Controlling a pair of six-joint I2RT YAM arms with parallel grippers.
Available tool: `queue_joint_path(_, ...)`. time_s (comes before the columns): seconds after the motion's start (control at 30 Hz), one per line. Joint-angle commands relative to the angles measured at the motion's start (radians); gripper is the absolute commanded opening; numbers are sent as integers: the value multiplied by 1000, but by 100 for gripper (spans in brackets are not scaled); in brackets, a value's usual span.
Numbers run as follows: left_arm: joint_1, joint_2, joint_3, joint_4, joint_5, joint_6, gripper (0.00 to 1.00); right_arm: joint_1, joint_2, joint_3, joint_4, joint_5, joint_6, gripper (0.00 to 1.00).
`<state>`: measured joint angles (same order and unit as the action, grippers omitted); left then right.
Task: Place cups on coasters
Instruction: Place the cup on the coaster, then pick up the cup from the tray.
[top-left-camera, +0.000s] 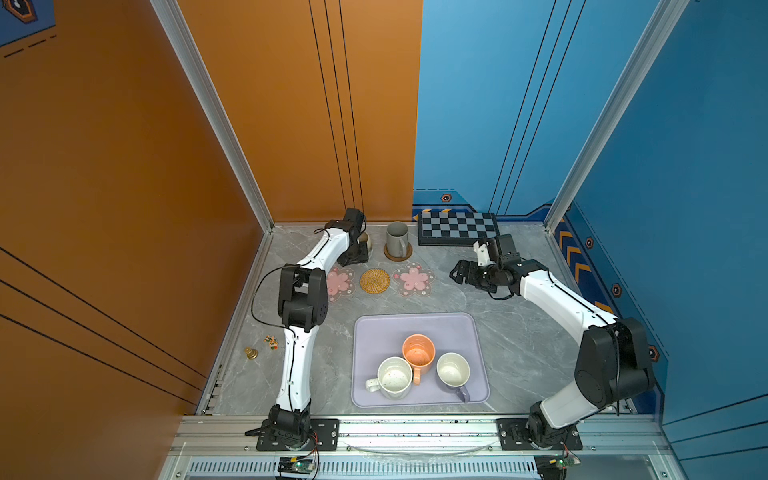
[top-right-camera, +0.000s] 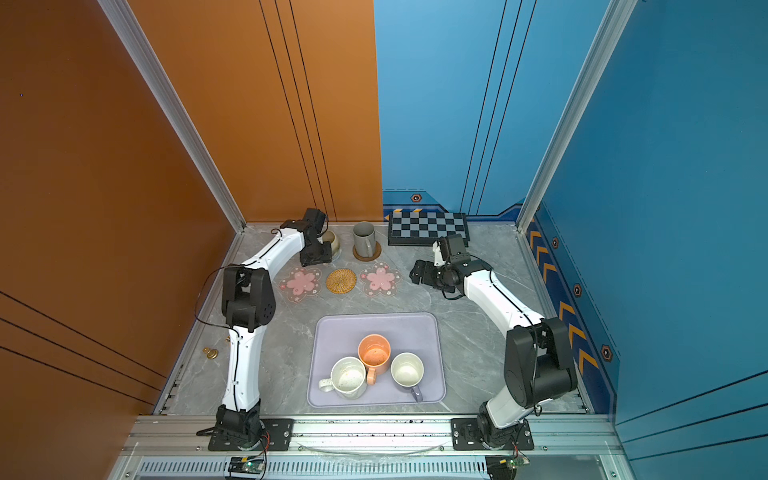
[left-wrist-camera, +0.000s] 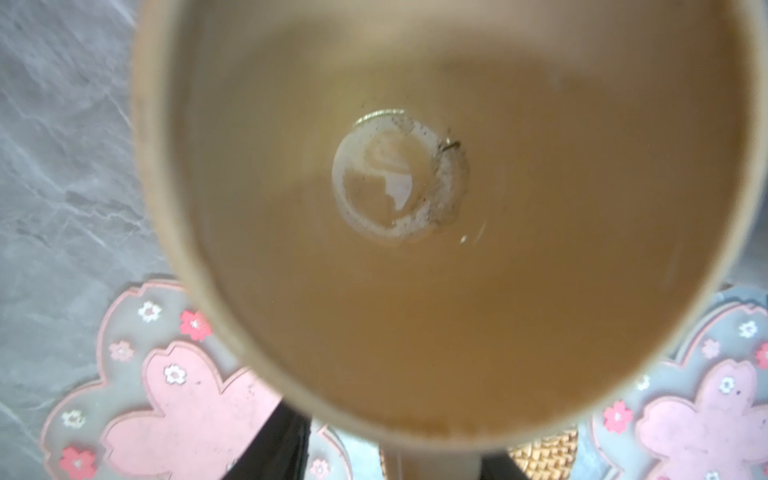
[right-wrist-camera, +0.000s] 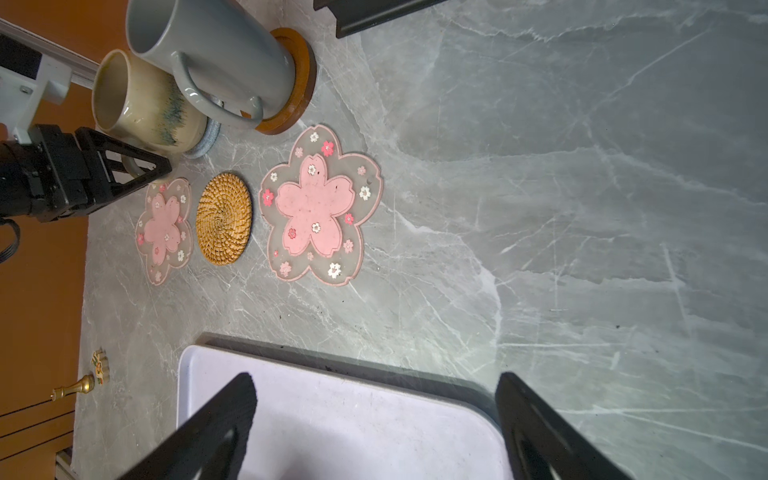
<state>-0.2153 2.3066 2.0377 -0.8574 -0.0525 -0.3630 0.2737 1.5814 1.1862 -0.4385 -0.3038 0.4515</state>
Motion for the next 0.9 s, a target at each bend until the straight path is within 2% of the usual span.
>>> queue_joint_path(0.0,-4,-90,-38,-3,-41,10,50,11,-36,18,-38,0,-28,92)
queue_joint_path(0.3,-24,-243,-172,-3,-113,35,49,39,-91,-4,-50,42,-52,93)
queue_joint_path(0.53,-46,-387,-295,-2,-111,35,49,63,-146,-34,-54,106,-44,92)
queue_joint_path(0.63,-63,-460,-348,-2,-120,33,49,77,-197,-71,-33,147,-38,92)
queue_joint_path(0.87,-100,-663,-506,-3,-138,1,49,90,-317,-147,-22,137,1,92)
